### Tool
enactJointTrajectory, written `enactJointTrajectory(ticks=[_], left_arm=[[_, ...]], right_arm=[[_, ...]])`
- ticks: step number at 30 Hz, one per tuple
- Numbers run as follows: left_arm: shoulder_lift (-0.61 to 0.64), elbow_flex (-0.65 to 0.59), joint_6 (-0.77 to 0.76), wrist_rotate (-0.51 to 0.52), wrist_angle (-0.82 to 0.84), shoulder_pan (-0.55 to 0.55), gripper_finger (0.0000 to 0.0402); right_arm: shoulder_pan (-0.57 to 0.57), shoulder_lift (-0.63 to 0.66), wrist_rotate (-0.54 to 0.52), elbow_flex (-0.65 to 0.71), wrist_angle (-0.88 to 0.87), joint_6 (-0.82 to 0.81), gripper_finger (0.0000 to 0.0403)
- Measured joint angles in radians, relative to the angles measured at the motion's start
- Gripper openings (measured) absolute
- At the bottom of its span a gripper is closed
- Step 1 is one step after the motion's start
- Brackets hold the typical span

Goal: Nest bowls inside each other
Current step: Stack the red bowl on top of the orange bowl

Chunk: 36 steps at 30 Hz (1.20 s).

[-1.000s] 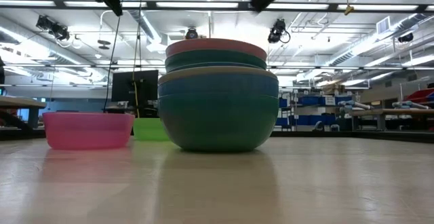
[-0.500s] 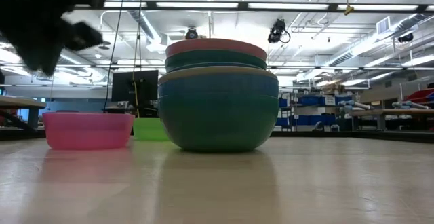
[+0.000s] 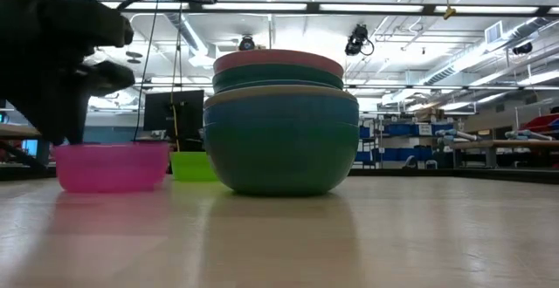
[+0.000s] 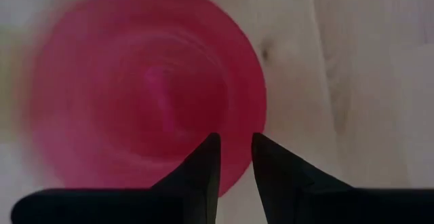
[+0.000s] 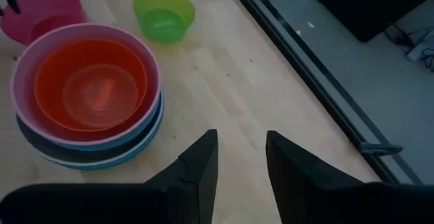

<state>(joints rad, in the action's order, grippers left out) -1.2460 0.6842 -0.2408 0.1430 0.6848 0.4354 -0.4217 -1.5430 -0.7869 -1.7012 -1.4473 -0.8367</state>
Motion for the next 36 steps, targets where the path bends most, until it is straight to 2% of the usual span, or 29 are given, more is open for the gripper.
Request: enactJointTrajectory(ticks=[9,15,22,29,36], left_arm=[[-0.004,-0.001,-0.038,-0.038,-0.005,0.013,0.0094],[-0.004,-0.001,-0.109,-0.116,-0.003,0.012,0.0124],[-0.004,0.018,-0.130,-0.121,0.014,0.012,0.0157],[-0.004,0.133,-0.106,-0.127,0.090,0.015,0.0158],[-0.004,0.085,-0.168,-0.138,0.079,0.060,0.0159]], right_arm=[[0.001,-0.001,0.006,0.000,-0.002,-0.001,0.0112],[0.001,-0.001,0.014,0.000,-0.002,-0.002,0.0112],[0.012,-0.001,0.026,0.000,-0.001,-0.003,0.0112],[0.027,-0.001,0.034,0.000,-0.001,0.000,0.0112],[0.028,-0.009,0.058,0.000,0.000,0.000,0.0112]])
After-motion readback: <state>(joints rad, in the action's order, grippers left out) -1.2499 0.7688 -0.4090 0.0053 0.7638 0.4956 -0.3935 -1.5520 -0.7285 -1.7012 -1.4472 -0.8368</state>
